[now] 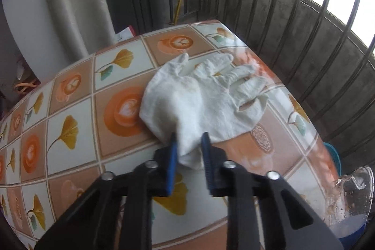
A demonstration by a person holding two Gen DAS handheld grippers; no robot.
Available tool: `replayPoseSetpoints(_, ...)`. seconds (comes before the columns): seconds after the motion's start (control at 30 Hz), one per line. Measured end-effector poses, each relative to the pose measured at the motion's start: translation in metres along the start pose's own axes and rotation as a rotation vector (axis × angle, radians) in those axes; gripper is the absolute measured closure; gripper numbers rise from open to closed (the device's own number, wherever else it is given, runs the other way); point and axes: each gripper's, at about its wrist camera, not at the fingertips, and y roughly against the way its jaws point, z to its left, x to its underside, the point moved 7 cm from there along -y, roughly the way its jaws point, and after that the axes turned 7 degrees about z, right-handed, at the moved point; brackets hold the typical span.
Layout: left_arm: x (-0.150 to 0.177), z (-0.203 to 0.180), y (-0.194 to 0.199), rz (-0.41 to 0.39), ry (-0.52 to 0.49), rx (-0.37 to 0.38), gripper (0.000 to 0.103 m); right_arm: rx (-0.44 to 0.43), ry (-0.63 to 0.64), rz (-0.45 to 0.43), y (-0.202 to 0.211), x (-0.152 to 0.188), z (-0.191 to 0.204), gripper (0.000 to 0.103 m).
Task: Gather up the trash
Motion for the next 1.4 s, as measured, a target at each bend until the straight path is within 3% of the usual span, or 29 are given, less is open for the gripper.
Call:
replayPoseSetpoints(0.1,0.006,0.006,0.010,0.006,0.025,0.020,0.097,-0.012,0.001,-0.006,0.002,0.001,-0.004,0.040)
replayPoseSetpoints(0.3,0.043,0.015,0.064,0.015,0.046,0.138,0.098,-0.006,0.012,-0.015,0.009,0.004,-0.008,0.040)
replayPoseSetpoints(0.47,0.110,0.024,0.105,0.061,0.058,0.185,0.097,0.023,0.059,0.000,0.013,0.010,-0.004,0.040)
replayPoseSetpoints(0.7,0.197,0.029,0.138,0.116,0.182,0.272,0.096,0.123,0.159,0.021,-0.003,-0.006,0.017,0.040)
replayPoseSetpoints(0.77,0.215,0.025,0.148,0.115,0.198,0.307,0.090,0.136,0.174,0.022,-0.009,-0.009,0.023,0.040)
replayPoseSetpoints(0.87,0.230,0.018,0.161,0.089,0.216,0.369,0.066,0.139,0.179,0.021,-0.017,-0.013,0.029,0.040)
replayPoseSetpoints(0.9,0.232,0.020,0.166,0.066,0.222,0.364,0.057,0.142,0.176,0.019,-0.018,-0.014,0.029,0.039)
replayPoseSetpoints(0.97,0.236,0.026,0.175,0.013,0.236,0.346,0.050,0.145,0.161,0.015,-0.016,-0.015,0.026,0.038)
replayPoseSetpoints(1.17,0.250,0.041,0.170,0.003,0.236,0.275,0.050,0.135,0.125,0.007,-0.006,-0.006,0.026,0.037)
replayPoseSetpoints(1.33,0.261,0.022,0.157,0.029,0.174,0.276,0.050,0.115,0.080,-0.018,0.005,0.005,0.023,0.034)
replayPoseSetpoints(1.4,0.263,0.012,0.152,0.023,0.138,0.244,0.050,0.104,0.059,-0.023,0.007,0.010,0.021,0.034)
